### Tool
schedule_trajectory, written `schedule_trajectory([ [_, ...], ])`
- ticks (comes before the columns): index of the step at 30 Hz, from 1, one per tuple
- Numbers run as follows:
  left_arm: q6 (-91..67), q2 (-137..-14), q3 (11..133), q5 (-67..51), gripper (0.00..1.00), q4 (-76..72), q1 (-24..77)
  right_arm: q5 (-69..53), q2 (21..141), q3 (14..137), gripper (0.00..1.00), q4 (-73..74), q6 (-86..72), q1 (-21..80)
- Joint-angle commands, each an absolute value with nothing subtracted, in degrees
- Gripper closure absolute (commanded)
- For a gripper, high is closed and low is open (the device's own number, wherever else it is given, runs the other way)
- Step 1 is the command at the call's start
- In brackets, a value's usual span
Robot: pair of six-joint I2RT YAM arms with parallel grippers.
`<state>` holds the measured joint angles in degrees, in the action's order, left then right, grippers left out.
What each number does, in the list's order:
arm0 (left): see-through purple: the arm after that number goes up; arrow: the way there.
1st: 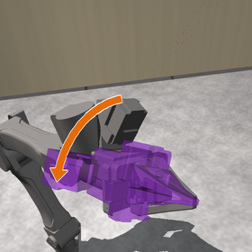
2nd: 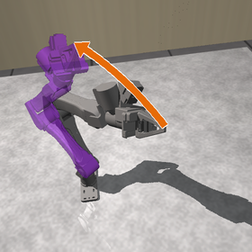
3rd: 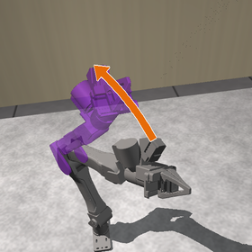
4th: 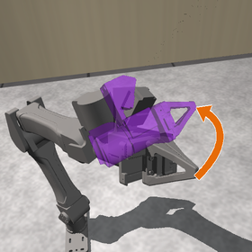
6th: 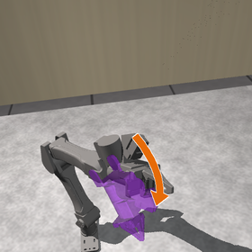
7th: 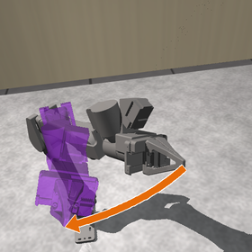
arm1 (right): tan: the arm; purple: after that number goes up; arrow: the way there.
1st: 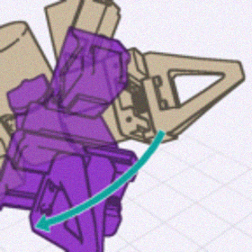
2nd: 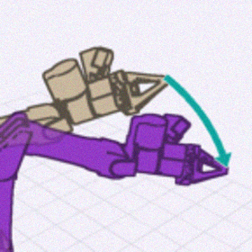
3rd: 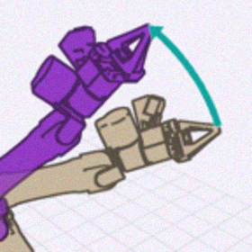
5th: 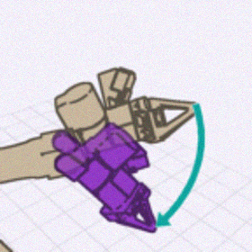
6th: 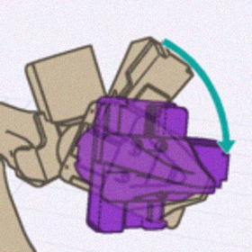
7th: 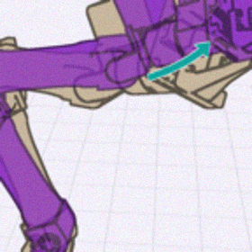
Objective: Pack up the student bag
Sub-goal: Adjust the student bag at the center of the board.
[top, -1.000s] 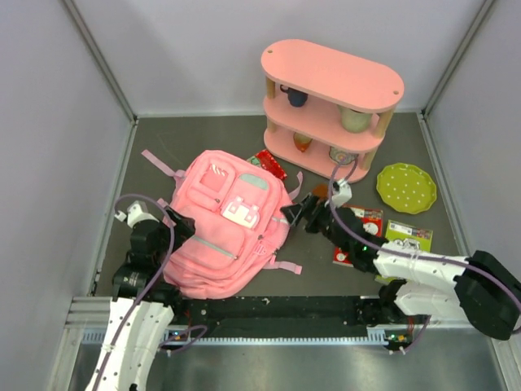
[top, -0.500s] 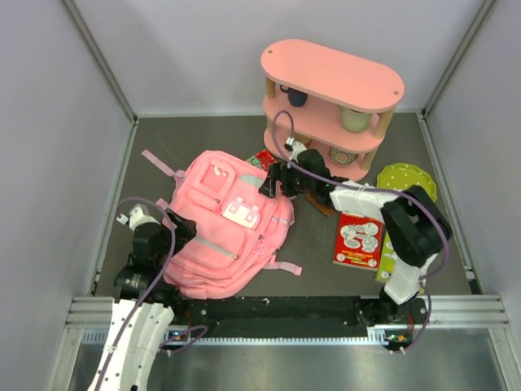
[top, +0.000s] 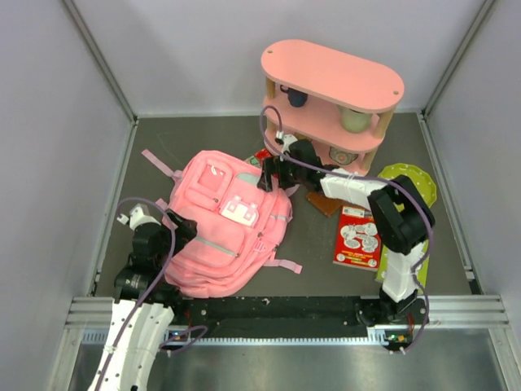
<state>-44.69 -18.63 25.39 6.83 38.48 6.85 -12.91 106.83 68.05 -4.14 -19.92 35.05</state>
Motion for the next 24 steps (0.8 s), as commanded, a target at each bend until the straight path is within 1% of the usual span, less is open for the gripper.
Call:
schedule_trajectory([
  [1,-44.12,-19.6,25.49,6.06,0.02,34.36,6.85,-17.11,114.07,77.95,0.03,2.11,-16.0,33.58],
  [4,-43.95,-19.78,25.84,5.98,0.02,34.8,6.77,-22.04,114.52,76.56,0.13,-2.71,-18.27,33.49],
  [5,-43.86,-19.69,25.84,6.06,0.02,34.98,6.85,-23.1,114.35,75.33,0.19,-4.03,-19.41,33.49],
  [7,-43.86,-19.25,25.84,6.06,0.02,34.81,6.77,-25.12,114.43,75.15,0.3,-5.18,-20.21,33.31],
  [8,-43.77,-19.07,25.84,5.98,0.02,34.89,6.77,-26.09,114.43,75.15,0.38,-5.45,-20.91,33.14],
  [9,-43.86,-18.9,25.84,5.8,0.02,34.81,6.77,-27.41,114.43,75.15,0.43,-5.62,-21.27,32.61],
  [10,-43.86,-18.72,25.84,5.71,0.02,34.63,6.77,-29.77,114.26,75.06,0.51,-6.67,-21.62,32.43],
  [11,-43.86,-18.72,25.84,5.63,0.01,34.54,6.85,-30.58,114.08,74.45,0.68,-7.29,-23.01,32.17],
  [14,-43.68,-18.63,26.01,5.27,0.02,34.37,6.77,-34.45,111.89,72.17,1.0,-11.76,-26.17,31.03],
  [18,-42.54,-18.28,26.54,3.78,0.02,33.49,6.77,-36.56,105.92,68.13,1.0,-18.7,-30.49,30.32],
  [20,-40.96,-17.93,27.76,3.34,0.01,33.49,6.77,-36.12,99.95,64.45,1.0,-25.27,-33.64,30.32],
  [21,-40.35,-17.41,28.3,3.51,0.02,33.75,6.85,-35.25,97.5,63.29,1.0,-26.88,-34.36,30.32],
  [24,-38.94,-16.61,30.67,4.74,0.02,34.19,6.77,-27.36,88.09,59.51,1.0,-29.43,-35.42,31.02],
])
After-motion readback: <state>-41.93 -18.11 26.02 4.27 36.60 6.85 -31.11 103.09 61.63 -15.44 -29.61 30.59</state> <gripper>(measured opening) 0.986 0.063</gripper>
